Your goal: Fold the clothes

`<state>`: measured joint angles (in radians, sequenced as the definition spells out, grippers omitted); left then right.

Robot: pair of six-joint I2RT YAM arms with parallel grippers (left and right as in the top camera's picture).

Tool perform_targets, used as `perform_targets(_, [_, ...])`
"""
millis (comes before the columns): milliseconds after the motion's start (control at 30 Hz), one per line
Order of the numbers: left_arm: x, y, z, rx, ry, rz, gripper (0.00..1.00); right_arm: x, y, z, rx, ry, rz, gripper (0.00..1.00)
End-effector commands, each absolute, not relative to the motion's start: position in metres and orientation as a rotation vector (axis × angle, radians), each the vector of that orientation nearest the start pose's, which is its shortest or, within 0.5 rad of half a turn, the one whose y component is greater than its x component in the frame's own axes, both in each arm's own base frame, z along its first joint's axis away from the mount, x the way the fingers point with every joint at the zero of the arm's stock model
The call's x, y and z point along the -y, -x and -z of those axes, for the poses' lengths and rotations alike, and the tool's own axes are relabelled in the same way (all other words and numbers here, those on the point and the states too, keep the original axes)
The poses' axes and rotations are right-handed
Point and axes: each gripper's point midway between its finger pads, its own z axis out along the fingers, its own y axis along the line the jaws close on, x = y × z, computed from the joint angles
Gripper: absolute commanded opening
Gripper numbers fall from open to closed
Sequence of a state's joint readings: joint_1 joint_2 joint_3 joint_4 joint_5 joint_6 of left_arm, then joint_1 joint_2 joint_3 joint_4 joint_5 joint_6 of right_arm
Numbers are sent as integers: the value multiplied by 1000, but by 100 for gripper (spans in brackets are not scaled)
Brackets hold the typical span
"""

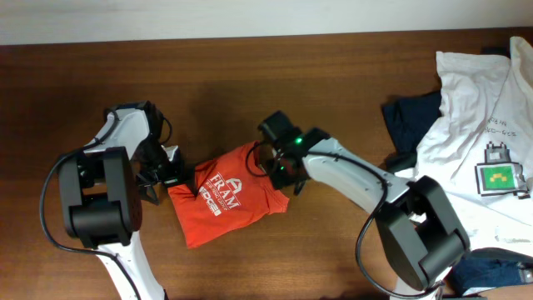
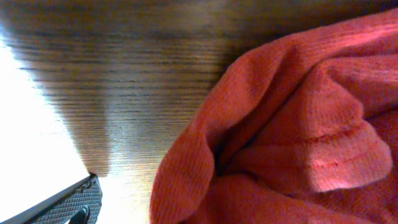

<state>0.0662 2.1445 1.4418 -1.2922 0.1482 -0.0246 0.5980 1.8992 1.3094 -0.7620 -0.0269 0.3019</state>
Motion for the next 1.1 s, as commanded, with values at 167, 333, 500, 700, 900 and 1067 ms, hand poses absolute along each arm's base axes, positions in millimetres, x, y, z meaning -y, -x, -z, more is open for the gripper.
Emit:
perform_targets(167, [10, -362, -81, -3100, 143, 362, 99, -210, -322, -115, -2887, 313, -321, 56])
perform_targets(333, [46, -375, -84, -2968, -172, 571, 79, -245, -275, -86, -3075, 428, -533, 11])
perform_targets(500, [48, -333, -22, -3080, -174, 534, 73, -269, -234, -40, -3182, 615, -460, 12])
perform_targets(700, [31, -275, 7, -3312, 218, 373, 74, -262, -260, 2, -3142, 573, -303, 20])
perform_targets(900, [73, -263, -22, -3274, 228, 830, 78, -251, -347, -24, -2930, 573, -326, 38])
perform_targets(1067, [71, -356, -102, -2800, -240, 700, 99, -238, -357, -143, -2874, 531, -301, 49])
